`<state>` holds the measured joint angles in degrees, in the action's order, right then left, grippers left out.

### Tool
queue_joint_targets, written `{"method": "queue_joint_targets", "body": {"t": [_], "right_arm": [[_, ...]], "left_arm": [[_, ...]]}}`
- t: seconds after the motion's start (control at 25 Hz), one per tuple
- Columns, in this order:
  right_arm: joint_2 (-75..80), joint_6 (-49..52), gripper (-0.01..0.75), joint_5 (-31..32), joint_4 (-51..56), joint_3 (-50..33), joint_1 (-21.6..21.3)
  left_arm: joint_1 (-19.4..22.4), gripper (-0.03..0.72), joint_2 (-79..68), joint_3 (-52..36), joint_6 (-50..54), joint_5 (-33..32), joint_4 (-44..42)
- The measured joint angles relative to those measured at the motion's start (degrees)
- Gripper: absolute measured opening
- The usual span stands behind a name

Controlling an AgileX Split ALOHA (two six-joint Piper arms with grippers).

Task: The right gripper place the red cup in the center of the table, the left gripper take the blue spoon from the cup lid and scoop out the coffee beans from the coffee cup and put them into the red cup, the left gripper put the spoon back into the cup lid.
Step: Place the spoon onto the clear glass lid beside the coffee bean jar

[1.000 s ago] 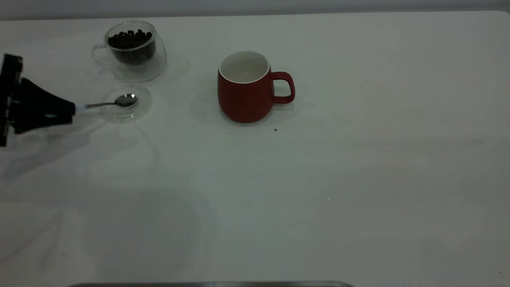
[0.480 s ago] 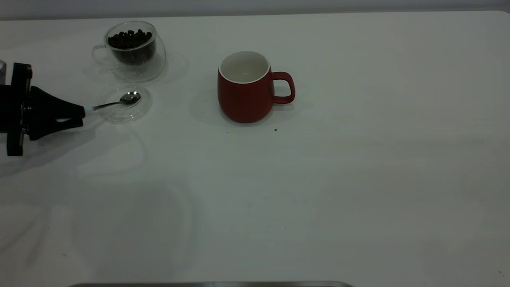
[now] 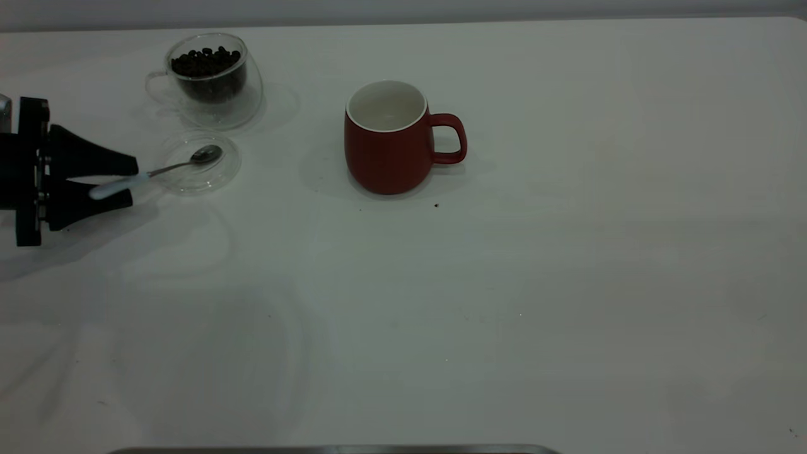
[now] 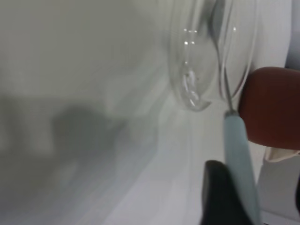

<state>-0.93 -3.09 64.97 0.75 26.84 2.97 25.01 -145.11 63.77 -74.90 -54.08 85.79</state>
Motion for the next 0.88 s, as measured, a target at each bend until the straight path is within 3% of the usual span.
{"method": "queue_joint_targets", "body": {"t": [0.2, 0.4, 0.88], "right_arm": [[0.0, 0.0, 0.582, 0.0, 0.0, 0.0, 0.0], [0.0, 0.0, 0.582, 0.0, 0.0, 0.0, 0.0], [0.0, 0.0, 0.582, 0.0, 0.0, 0.0, 0.0]], "left_arm": [[0.0, 0.561, 0.0, 0.0, 0.0, -3.4, 3.2], [0.0, 0.569, 0.0, 0.0, 0.0, -4.7, 5.9], [0.0, 0.572, 0.0, 0.0, 0.0, -4.2, 2.6]]}}
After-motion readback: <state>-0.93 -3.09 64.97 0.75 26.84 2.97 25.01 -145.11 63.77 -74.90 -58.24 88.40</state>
